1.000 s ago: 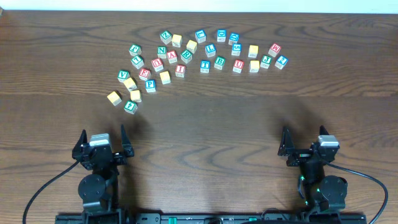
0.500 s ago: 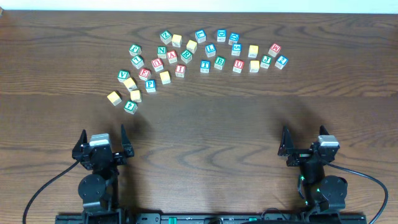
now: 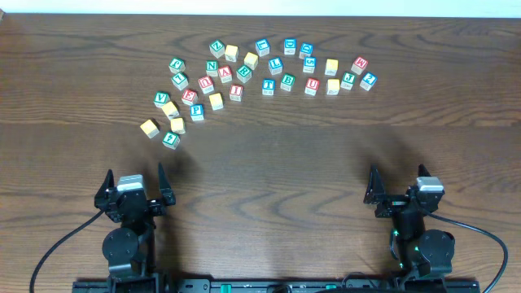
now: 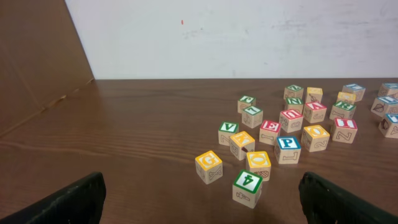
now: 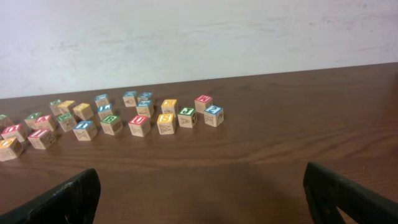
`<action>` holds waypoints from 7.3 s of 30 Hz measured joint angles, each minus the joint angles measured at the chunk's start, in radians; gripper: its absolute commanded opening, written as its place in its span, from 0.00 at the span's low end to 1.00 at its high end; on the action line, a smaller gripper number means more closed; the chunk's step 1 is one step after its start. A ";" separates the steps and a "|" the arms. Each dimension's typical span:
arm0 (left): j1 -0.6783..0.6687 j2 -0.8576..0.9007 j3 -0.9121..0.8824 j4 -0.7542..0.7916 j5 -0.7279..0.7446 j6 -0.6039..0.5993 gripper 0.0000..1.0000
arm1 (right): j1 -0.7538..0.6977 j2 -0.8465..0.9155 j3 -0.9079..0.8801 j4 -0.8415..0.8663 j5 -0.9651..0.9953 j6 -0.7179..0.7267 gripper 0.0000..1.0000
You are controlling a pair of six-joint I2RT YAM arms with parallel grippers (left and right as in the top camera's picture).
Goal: Spell out NEURIPS
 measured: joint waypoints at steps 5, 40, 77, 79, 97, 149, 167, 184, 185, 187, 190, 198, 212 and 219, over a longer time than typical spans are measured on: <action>0.000 0.000 0.000 0.000 0.000 0.000 0.97 | 0.000 0.000 0.000 0.000 0.000 0.000 0.99; -0.001 0.721 0.565 -0.113 0.246 -0.077 0.97 | 0.000 0.000 0.000 0.000 0.000 0.000 0.99; -0.064 1.388 1.242 -0.488 0.288 -0.052 0.98 | 0.000 0.007 0.002 0.054 -0.179 -0.047 0.99; -0.064 1.388 1.242 -0.488 0.277 -0.048 0.97 | 0.000 0.031 0.018 0.048 -0.199 -0.054 0.99; -0.064 1.388 1.242 -0.491 0.239 -0.089 0.98 | 0.000 0.862 0.808 -0.214 -0.282 -0.135 0.99; -0.125 1.867 1.924 -0.972 0.191 -0.249 0.98 | 0.005 1.925 1.972 -1.017 -0.318 -0.219 0.99; -0.184 1.886 1.839 -0.975 0.071 -0.459 1.00 | 0.008 1.925 1.973 -1.019 -0.254 -0.093 0.97; -0.228 1.953 1.820 -0.979 0.021 -0.526 0.93 | 0.008 1.925 1.973 -1.022 -0.203 -0.029 0.99; -0.233 1.960 1.820 -0.977 0.021 -0.526 0.93 | 0.008 1.925 1.973 -1.022 -0.203 -0.029 0.99; -0.246 1.966 1.819 -0.971 0.021 -0.526 0.94 | 0.008 1.925 1.973 -1.022 -0.203 -0.028 0.99; -0.264 1.966 1.819 -0.953 0.021 -0.528 0.94 | 0.008 1.925 1.973 -1.022 -0.203 -0.028 0.99; -0.295 1.966 1.819 -0.932 0.022 -0.529 0.98 | 0.008 1.925 1.973 -1.021 -0.203 -0.028 0.99; -0.296 1.966 1.819 -0.930 0.011 -0.531 0.92 | 0.009 1.926 1.973 -1.021 -0.193 -0.005 0.99; -0.296 1.966 1.819 -0.931 -0.039 -0.530 0.92 | 0.010 1.954 1.973 -1.015 -0.167 0.043 0.77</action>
